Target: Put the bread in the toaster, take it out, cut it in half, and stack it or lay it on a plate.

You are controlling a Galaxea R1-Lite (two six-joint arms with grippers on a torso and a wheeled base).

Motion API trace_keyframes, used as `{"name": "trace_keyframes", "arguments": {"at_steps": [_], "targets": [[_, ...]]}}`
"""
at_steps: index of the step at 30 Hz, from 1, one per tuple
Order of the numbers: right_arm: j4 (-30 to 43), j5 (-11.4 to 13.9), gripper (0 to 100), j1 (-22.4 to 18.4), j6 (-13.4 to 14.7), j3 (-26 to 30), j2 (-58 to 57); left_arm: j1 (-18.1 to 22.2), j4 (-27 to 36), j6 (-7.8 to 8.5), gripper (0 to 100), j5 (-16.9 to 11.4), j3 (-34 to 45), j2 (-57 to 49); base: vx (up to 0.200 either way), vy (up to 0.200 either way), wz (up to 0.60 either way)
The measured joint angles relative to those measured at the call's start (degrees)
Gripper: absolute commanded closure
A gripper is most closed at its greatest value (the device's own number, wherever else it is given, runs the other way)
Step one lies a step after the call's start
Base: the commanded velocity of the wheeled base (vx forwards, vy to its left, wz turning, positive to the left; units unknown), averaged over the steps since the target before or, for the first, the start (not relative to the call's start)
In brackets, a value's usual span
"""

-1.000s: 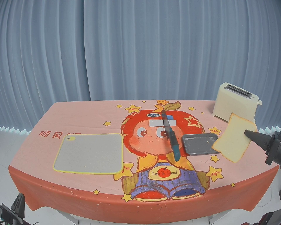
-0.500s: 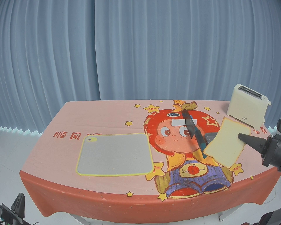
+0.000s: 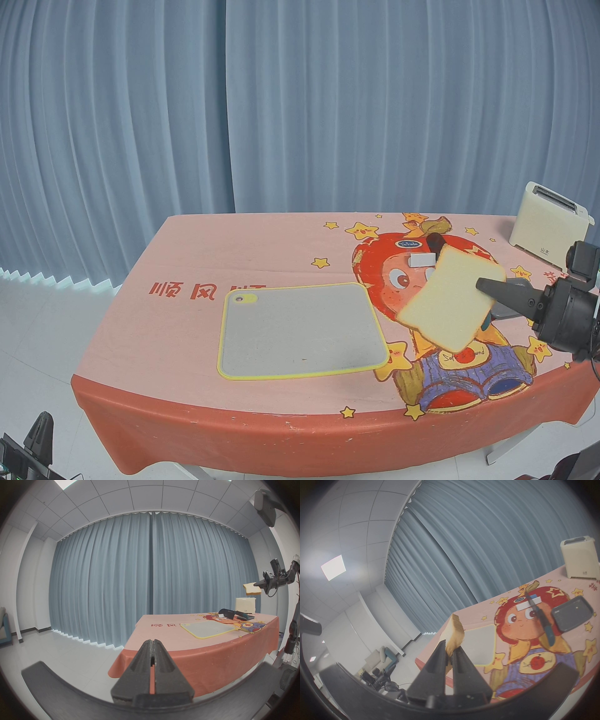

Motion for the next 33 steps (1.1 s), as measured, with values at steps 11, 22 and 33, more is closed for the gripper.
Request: {"name": "trace_keyframes", "arguments": {"at_steps": [11, 22, 33], "targets": [[-9.6, -1.0, 100, 1.4, 5.0, 0.8, 8.8, 0.0, 0.0, 0.00, 100, 0.0, 0.0, 0.0, 0.000, 0.000, 0.00], [-15.3, -5.5, 100, 3.4, 5.1, -0.4, 13.9, 0.0, 0.0, -0.11, 100, 0.1, 0.0, 0.0, 0.000, 0.000, 0.00], [-13.1, -6.6, 100, 3.3, 5.0, -7.1, 17.4, 0.0, 0.0, -0.11, 100, 0.1, 0.0, 0.0, 0.000, 0.000, 0.00]]}}
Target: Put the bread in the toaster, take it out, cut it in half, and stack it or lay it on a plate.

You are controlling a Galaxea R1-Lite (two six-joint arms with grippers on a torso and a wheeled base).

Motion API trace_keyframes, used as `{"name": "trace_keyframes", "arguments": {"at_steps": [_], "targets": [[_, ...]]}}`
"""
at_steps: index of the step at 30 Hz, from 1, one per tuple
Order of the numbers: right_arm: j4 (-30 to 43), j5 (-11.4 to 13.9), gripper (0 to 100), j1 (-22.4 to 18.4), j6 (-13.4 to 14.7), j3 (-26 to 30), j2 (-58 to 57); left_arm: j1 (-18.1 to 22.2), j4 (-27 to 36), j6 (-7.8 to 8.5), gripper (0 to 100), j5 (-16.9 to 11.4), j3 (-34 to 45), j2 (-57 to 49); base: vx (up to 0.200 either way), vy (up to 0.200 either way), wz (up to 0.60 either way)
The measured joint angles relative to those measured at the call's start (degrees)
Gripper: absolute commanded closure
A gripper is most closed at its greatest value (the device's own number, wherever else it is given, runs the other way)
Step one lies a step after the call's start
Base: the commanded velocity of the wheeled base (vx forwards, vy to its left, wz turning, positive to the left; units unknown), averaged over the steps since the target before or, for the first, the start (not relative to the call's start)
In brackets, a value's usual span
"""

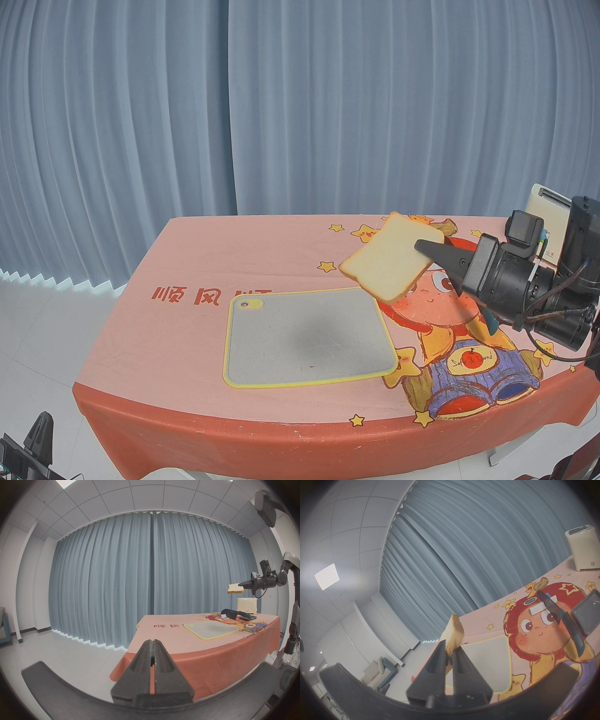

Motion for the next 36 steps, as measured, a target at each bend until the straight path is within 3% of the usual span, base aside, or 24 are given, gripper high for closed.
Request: {"name": "trace_keyframes", "arguments": {"at_steps": [9, 36], "targets": [[-0.5, -0.7, 100, 1.7, -0.4, 0.1, 3.6, 0.0, 0.0, 0.02, 100, 0.0, 0.0, 0.0, 0.000, 0.000, 0.00], [-1.0, -1.5, 100, 0.6, 0.9, -0.4, 10.3, 0.0, 0.0, 0.07, 100, 0.0, 0.0, 0.0, 0.000, 0.000, 0.00]]}}
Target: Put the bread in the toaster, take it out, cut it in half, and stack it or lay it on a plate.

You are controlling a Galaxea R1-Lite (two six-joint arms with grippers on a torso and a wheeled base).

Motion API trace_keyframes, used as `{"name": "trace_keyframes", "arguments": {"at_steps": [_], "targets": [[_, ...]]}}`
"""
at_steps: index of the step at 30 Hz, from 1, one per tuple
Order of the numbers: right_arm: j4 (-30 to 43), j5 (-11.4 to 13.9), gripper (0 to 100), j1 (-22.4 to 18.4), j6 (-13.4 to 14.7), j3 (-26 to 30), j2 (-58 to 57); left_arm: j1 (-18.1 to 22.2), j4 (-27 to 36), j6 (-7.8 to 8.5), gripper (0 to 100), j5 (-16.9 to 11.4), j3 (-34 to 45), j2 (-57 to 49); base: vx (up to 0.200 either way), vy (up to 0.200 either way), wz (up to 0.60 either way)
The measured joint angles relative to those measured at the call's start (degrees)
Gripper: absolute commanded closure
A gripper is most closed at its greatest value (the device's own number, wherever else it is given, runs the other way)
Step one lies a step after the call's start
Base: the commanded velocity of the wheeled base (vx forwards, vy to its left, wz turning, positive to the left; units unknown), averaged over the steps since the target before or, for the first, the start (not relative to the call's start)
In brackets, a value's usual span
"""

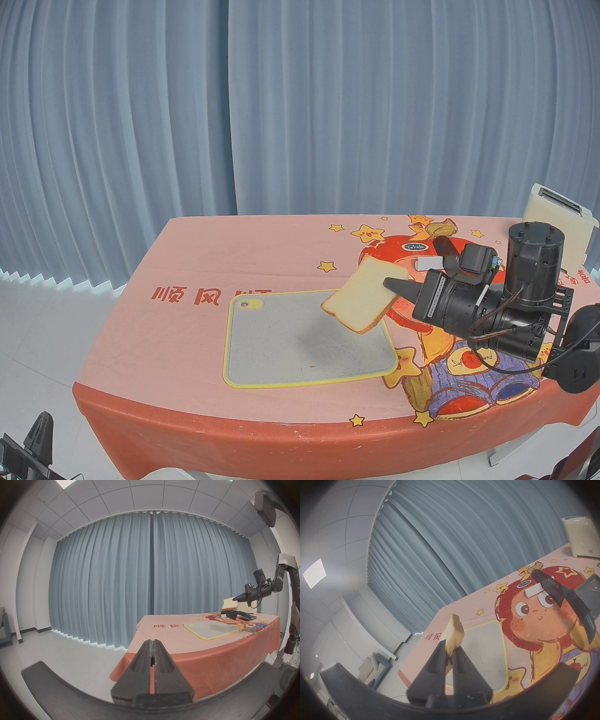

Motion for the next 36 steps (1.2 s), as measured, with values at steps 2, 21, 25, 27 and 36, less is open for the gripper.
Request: {"name": "trace_keyframes", "arguments": {"at_steps": [2, 21, 25, 27, 36], "targets": [[0.0, -0.1, 100, 0.0, 0.0, 0.0, 0.2, 0.0, 0.0, 0.00, 100, 0.0, 0.0, 0.0, 0.000, 0.000, 0.00], [-0.1, -1.8, 100, 0.5, 1.4, 0.0, 2.9, 0.0, 0.0, 0.00, 100, 0.0, 0.0, 0.0, 0.000, 0.000, 0.00], [-0.4, -1.5, 100, 0.7, 5.3, -0.3, 3.0, 0.0, 0.0, 0.00, 100, 0.0, 0.0, 0.0, 0.000, 0.000, 0.00], [-1.1, -1.5, 100, 0.9, 5.9, -0.4, 3.3, 0.0, 0.0, 0.00, 100, 0.0, 0.0, 0.0, 0.000, 0.000, 0.00], [-6.1, -2.2, 100, 1.4, 5.7, -0.9, 7.6, 0.0, 0.0, 0.00, 100, 0.0, 0.0, 0.0, 0.000, 0.000, 0.00]]}}
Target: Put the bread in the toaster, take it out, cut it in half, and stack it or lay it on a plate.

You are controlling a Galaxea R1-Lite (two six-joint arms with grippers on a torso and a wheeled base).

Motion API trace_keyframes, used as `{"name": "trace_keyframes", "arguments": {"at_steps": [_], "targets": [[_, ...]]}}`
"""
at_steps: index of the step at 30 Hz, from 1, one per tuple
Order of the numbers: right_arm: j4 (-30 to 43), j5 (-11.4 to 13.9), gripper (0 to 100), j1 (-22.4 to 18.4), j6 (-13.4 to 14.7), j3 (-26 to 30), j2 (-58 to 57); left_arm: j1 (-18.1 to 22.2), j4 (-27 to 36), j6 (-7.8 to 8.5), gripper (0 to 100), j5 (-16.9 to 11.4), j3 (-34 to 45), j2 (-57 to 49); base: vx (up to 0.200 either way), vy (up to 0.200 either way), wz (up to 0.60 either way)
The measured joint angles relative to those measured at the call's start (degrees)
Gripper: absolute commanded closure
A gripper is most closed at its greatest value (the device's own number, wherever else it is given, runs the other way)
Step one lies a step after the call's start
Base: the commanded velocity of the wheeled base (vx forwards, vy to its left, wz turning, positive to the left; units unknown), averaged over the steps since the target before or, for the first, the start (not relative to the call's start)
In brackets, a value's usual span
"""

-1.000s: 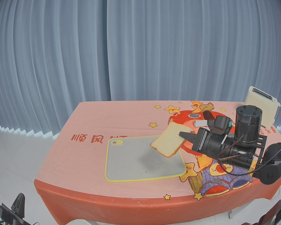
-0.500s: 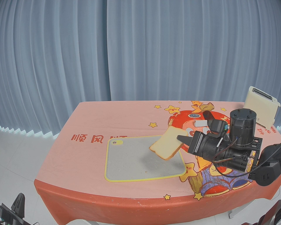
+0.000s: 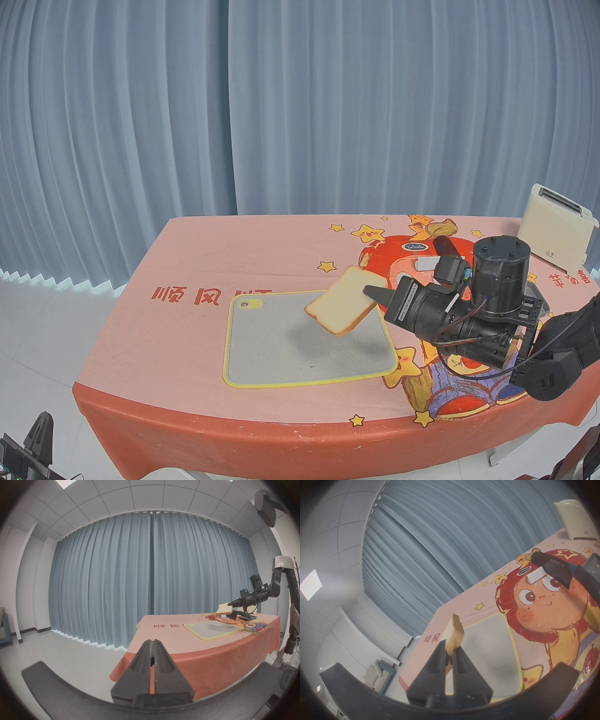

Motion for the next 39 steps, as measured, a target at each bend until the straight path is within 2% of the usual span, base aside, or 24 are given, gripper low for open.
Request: {"name": "trace_keyframes", "arguments": {"at_steps": [8, 14, 18, 39], "targets": [[0.5, -0.2, 100, -0.4, -0.1, -2.2, 2.8, 0.0, 0.0, 0.00, 100, 0.0, 0.0, 0.0, 0.000, 0.000, 0.00], [0.8, -2.0, 100, -0.7, -1.9, -5.2, 6.0, 0.0, 0.0, 0.00, 100, 0.0, 0.0, 0.0, 0.000, 0.000, 0.00], [0.7, -2.4, 100, -0.3, -2.2, -6.5, 8.3, 0.0, 0.0, -0.02, 100, 0.0, 0.0, 0.0, 0.000, 0.000, 0.00], [0.0, -3.2, 100, 2.0, -1.7, -6.4, 13.0, 0.0, 0.0, 0.00, 100, 0.0, 0.0, 0.0, 0.000, 0.000, 0.00]]}}
